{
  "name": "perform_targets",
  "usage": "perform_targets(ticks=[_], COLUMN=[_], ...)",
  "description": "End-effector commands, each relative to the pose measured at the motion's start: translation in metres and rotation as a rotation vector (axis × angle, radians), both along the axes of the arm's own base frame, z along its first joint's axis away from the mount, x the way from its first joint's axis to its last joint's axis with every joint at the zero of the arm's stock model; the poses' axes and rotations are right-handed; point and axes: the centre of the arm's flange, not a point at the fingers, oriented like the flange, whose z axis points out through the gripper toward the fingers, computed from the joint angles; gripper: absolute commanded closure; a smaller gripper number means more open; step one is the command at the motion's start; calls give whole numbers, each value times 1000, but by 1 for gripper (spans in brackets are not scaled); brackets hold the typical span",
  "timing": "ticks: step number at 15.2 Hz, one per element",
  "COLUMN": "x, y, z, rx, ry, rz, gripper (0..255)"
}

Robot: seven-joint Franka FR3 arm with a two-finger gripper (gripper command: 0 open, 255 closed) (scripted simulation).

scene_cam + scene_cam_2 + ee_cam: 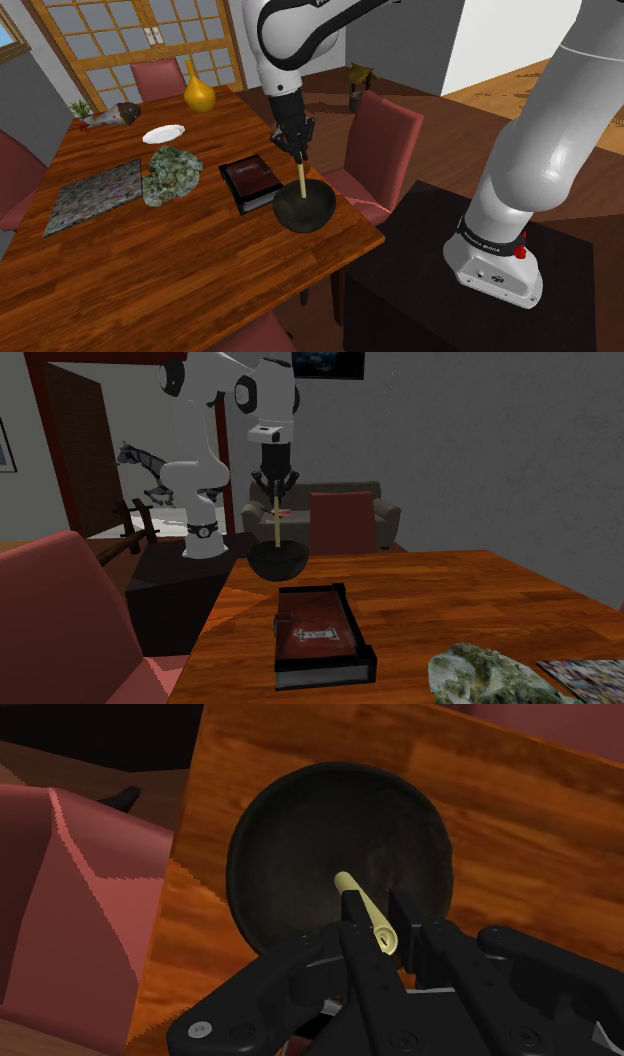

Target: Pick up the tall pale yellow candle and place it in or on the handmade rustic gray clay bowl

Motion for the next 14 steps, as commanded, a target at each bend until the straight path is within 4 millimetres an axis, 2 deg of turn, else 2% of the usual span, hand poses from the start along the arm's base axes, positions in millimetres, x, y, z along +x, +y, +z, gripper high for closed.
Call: perform_targets(ticks=[1,7,8,13,14], x=[-1,0,0,0,2], y=[0,0,0,0,0], z=[-4,-4,-4,-4,9], rx=[0,0,0,0,0], ry=[-1,-1,-1,-1,-1], rz=[0,0,0,0,0], gripper=[255,255,0,0,0])
